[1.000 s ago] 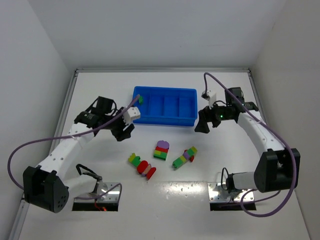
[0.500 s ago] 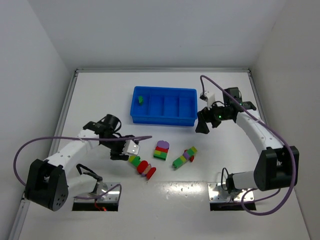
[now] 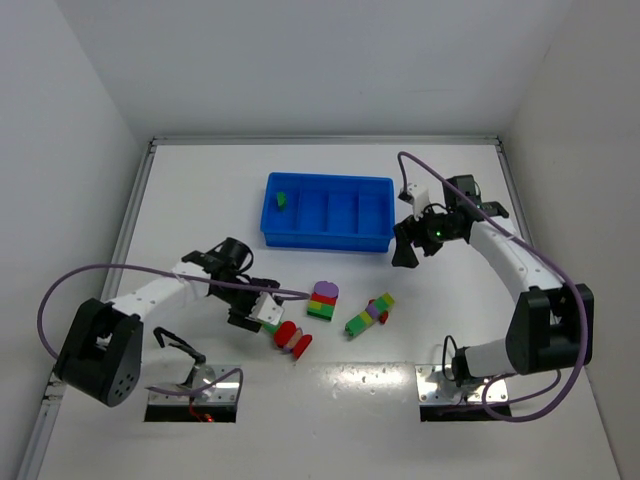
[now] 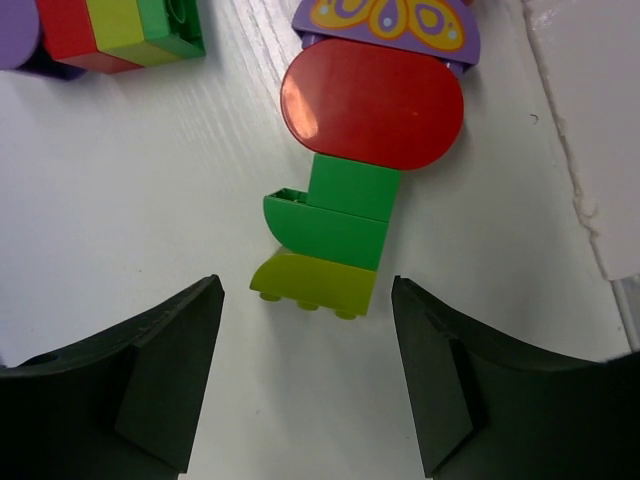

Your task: Sort the legos into containers by color

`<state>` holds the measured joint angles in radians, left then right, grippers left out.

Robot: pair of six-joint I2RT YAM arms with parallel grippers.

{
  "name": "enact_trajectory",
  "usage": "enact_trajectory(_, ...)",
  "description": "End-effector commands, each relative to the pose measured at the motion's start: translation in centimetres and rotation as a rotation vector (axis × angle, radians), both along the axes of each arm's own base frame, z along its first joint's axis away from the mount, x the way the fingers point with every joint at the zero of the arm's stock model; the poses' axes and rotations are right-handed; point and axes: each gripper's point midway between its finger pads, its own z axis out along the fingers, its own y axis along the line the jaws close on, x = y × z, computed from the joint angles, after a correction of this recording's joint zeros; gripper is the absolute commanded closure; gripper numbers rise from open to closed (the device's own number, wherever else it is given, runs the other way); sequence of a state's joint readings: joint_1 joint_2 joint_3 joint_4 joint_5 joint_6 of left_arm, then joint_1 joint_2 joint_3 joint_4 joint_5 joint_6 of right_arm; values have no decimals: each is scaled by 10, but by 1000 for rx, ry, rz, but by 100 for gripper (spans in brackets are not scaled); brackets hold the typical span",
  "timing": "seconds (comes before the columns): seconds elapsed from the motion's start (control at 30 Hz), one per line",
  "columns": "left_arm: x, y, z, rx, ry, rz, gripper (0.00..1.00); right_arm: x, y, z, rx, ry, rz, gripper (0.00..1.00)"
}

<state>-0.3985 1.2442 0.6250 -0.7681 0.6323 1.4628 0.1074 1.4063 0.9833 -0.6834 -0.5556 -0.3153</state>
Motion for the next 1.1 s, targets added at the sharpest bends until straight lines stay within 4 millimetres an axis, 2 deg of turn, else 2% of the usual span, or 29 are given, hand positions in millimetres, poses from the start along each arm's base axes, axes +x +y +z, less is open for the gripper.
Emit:
enact_trajectory(0.0,5,-15,1,-64,-35,-49,25,9,3,7,0,-38,19,5)
enact_trajectory(0.37,4,-20,-17,-12,-22,-93,27,8,1,6,-9,-30,15,5)
enact_trajectory(0.63,2,-17,-27,14,-6,-76,47,8,1,6,-9,-30,15,5)
enact_trajectory(0.77,-2,-16,-30,29,22,-43,66,8,1,6,-9,-30,15,5)
enact_trajectory(0.9,5,-26,-15,-24,26,47,77,3,5,4,17,-8,16,5)
enact_trajectory(1.03,10,-44,6,-128,99,181,83,-13,29,7,156,51,60,5)
enact_trajectory(1.07,13,-49,16,-161,95,206,84,-16,35,6,175,69,78,5)
